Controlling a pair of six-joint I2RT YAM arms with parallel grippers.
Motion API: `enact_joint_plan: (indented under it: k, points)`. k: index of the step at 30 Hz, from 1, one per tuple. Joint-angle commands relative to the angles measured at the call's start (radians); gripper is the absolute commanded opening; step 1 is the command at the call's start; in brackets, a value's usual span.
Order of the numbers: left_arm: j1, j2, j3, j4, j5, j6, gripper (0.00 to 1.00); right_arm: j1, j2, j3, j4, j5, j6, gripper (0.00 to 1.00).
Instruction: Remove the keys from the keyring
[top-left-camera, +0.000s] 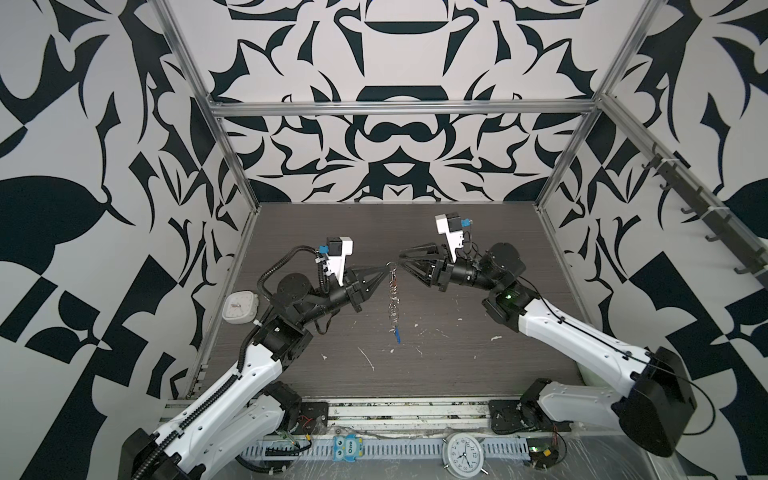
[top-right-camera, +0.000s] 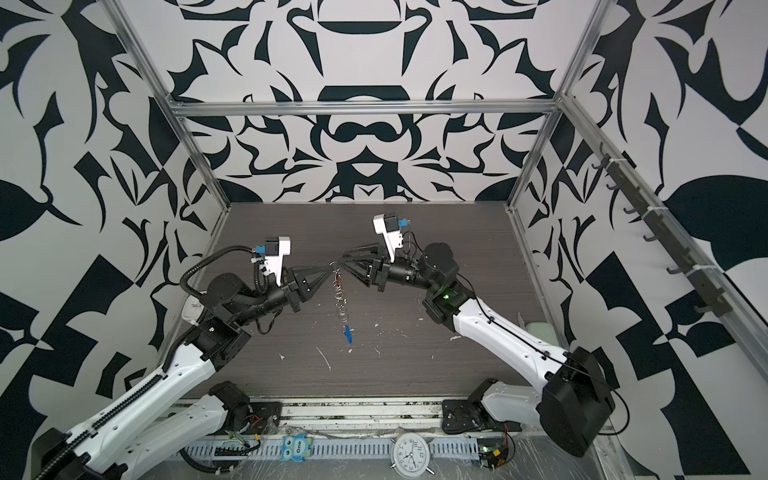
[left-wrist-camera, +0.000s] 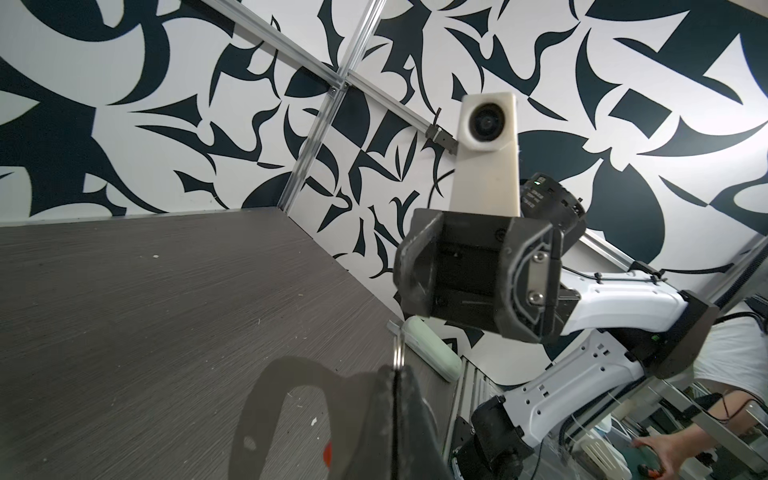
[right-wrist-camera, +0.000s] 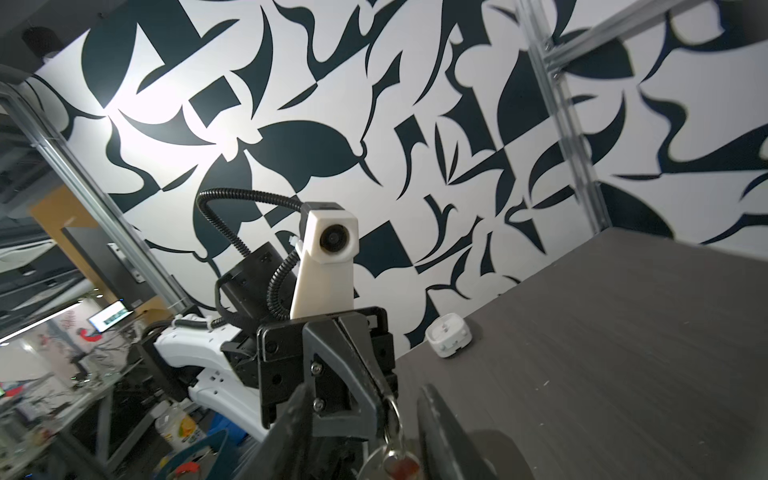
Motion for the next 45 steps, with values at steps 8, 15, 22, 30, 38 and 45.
enact_joint_plan:
  k: [8,15,22,30,38,45]
  points:
    - [-0.016,-0.06,-0.022,0.045,-0.082,0.02,0.0,0.004,-0.178,-0.095,-0.217,0.382,-0.059,0.71]
    - [-0.043,-0.067,-0.026,0.049,-0.061,0.064,0.0,0.005,-0.119,-0.13,0.022,0.023,-0.068,0.79]
    - [-0.086,-0.079,-0.035,0.02,-0.079,0.124,0.0,0.004,-0.133,-0.161,0.053,0.005,-0.088,0.71]
    - [-0.16,-0.089,-0.008,-0.092,-0.132,0.226,0.0,0.004,-0.129,-0.154,0.038,-0.048,-0.102,0.58]
    - [-0.205,-0.123,-0.02,-0.125,-0.202,0.255,0.0,0.012,-0.184,-0.166,-0.126,-0.004,-0.219,0.58]
    - [-0.205,-0.117,-0.017,-0.129,-0.159,0.252,0.0,0.038,-0.158,-0.137,-0.117,-0.082,-0.216,0.51]
